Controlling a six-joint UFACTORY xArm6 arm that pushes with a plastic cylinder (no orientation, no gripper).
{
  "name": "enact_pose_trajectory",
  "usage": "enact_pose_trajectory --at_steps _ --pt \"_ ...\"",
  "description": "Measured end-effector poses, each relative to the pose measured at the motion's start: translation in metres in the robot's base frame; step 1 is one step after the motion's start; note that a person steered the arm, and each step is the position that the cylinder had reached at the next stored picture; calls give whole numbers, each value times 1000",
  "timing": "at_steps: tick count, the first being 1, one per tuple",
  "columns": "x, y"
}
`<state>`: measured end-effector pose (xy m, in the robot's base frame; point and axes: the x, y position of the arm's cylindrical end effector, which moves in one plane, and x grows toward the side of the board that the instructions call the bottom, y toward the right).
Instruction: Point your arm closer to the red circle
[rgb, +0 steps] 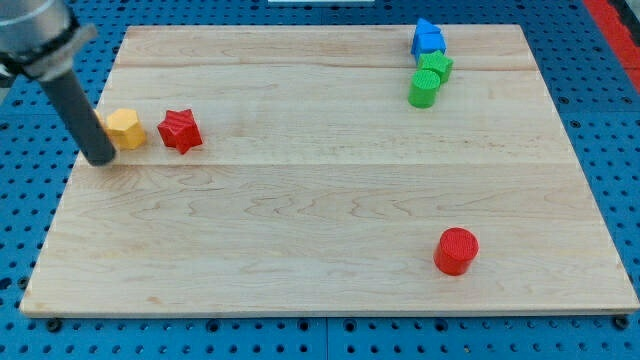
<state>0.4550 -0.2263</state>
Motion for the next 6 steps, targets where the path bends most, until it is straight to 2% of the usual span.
enact_pose_trajectory --at_steps 1,3,4,5,6 --pt "49 115" --pt "43 365" --pt "70 474" --pt "145 501" --pt "156 424"
